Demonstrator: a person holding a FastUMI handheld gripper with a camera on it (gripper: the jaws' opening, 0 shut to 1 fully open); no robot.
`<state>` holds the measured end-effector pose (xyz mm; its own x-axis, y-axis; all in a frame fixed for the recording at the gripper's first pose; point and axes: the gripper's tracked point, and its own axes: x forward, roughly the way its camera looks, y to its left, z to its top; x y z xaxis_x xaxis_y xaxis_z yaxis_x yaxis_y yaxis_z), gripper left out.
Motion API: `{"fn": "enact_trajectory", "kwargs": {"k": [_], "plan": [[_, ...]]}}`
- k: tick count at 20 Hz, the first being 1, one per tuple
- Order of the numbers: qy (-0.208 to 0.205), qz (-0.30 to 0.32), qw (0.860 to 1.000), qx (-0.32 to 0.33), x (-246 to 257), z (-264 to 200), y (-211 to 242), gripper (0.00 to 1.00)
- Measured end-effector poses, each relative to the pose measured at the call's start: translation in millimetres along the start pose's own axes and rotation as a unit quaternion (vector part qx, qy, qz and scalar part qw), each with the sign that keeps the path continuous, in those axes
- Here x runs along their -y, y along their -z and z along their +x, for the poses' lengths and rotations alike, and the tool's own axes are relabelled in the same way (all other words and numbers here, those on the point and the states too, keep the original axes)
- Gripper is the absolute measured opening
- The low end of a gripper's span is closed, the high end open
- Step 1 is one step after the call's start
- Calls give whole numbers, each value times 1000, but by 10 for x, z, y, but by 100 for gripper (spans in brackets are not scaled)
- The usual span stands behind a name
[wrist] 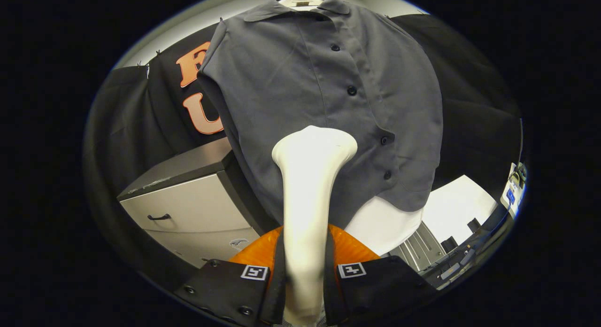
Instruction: Iron the clothes twice with a garment steamer, once on the left side and once on the right side.
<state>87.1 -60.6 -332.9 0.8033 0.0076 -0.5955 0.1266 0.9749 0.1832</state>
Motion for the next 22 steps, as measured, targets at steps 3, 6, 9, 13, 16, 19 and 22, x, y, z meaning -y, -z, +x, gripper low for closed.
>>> {"fn": "enact_trajectory", "kwargs": {"k": [3, 6, 9, 13, 16, 19, 22], "plan": [[-2, 3, 1000, 2, -17, -42, 0, 40], [-11, 3, 1000, 25, -82, -180, -182, 40], [-27, 2, 998, 57, -128, -379, -470, 40], [-32, -4, 994, 101, -97, -681, -965, 40], [-34, 3, 991, 129, -36, -925, -1319, 40], [-17, -9, 987, 158, 167, -1087, -1694, 40], [9, -37, 983, 178, 385, -1177, -1982, 40]]}}
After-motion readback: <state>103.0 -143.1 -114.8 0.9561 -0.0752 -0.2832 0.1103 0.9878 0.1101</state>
